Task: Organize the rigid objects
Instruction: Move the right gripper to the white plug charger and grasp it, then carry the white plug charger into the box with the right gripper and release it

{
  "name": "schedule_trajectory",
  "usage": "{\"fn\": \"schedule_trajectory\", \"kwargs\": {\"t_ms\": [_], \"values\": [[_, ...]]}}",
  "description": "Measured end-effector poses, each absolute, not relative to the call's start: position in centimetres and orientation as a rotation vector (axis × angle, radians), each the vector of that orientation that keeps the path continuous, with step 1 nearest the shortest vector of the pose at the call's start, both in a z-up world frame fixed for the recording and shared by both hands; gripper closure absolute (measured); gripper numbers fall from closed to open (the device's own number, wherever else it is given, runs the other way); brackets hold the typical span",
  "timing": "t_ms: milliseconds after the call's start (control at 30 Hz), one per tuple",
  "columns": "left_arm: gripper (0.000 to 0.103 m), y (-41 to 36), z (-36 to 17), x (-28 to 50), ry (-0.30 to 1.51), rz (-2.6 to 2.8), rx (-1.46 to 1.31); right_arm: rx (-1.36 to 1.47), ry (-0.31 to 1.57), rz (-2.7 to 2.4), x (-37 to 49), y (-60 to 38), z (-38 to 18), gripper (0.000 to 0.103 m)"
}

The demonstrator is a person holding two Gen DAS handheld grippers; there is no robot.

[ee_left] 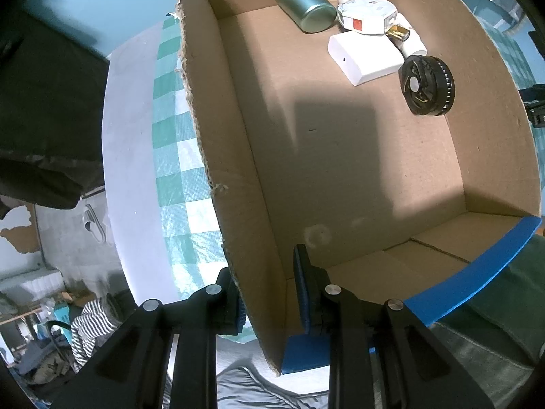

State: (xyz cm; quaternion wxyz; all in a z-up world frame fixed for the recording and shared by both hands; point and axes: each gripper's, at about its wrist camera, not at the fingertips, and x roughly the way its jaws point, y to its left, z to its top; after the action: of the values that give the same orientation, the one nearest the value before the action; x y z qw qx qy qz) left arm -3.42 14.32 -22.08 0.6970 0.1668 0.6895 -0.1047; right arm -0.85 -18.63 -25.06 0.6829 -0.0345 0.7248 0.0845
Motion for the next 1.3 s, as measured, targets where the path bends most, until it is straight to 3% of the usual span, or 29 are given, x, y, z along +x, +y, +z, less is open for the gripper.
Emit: {"fn": "schedule_trajectory", "kwargs": {"t_ms": [333, 500, 1300], "values": [[0.079, 14.4, -22.0, -3.3, 1.539, -0.231, 0.368, -0.066, 1.617, 0.141, -0.9, -18.7, -27.3, 0.034], [0.079, 14.4, -22.1, -3.2, 1.541, -0.232, 0.371, -0.088, 1.609, 0.139, -1.0, -18.7, -27.1, 0.053], [0.079, 14.4, -22.2, -3.2, 1.543, -0.226, 0.364, -0.11, 1.601, 0.233, 2.5, -15.0, -20.1, 0.054]]}}
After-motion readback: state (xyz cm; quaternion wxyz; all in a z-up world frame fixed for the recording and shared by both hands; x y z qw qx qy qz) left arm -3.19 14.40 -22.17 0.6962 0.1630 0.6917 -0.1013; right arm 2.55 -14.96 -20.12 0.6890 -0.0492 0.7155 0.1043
